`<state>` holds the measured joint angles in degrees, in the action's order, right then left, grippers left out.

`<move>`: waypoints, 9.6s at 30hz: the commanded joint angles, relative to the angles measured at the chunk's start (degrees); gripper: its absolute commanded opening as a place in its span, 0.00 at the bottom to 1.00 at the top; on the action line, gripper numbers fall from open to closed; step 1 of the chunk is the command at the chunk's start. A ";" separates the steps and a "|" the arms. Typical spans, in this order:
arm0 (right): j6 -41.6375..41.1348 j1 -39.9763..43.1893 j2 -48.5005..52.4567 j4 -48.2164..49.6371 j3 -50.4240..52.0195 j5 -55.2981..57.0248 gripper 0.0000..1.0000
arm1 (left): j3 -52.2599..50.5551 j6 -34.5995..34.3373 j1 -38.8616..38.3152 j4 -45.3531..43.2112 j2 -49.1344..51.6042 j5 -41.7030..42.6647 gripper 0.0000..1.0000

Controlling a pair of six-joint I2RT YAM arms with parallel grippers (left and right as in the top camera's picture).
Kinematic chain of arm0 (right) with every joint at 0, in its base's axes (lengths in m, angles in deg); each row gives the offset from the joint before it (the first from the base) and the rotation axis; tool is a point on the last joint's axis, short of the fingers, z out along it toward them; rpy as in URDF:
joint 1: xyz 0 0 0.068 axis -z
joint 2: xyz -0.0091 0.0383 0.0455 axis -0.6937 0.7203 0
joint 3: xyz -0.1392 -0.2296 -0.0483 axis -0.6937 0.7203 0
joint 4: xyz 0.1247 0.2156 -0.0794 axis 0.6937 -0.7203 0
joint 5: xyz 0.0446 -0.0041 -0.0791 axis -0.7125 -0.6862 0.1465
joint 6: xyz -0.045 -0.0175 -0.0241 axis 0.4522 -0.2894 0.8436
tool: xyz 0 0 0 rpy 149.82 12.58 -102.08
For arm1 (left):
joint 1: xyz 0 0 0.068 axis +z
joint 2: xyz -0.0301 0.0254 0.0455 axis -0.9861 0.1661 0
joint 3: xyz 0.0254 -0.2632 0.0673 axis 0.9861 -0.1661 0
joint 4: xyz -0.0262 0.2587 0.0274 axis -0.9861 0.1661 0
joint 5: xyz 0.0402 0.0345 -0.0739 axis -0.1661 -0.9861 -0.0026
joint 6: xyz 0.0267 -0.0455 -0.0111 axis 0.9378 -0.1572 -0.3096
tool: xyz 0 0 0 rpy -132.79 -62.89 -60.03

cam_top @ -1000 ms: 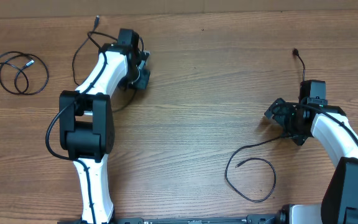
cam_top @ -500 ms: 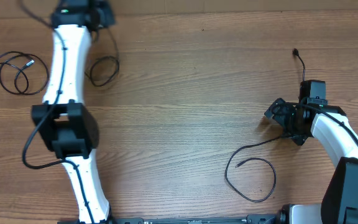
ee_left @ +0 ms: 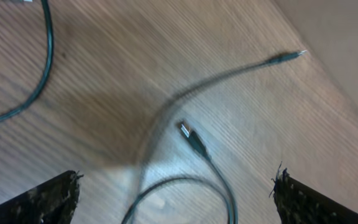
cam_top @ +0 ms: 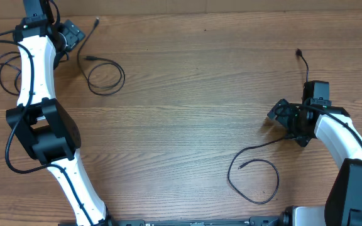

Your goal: Untangle cables

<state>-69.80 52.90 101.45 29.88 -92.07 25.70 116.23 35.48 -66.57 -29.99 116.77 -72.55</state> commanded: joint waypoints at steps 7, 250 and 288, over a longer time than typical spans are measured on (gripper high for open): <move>-0.20 -0.02 -0.42 0.35 -0.07 -0.33 1.00 | 9.57 12.04 -1.70 13.29 -7.72 15.52 1.00; 2.82 20.98 -22.21 -37.79 -19.12 -10.40 1.00 | -33.81 20.63 20.63 11.06 -45.35 15.98 1.00; 2.82 21.00 -22.14 -37.75 -19.12 -10.84 1.00 | -72.98 19.23 -6.93 -14.49 -94.20 1.07 1.00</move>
<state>-67.15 73.57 79.40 -8.19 -111.41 15.16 43.45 57.57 -68.78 -43.85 22.85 -58.01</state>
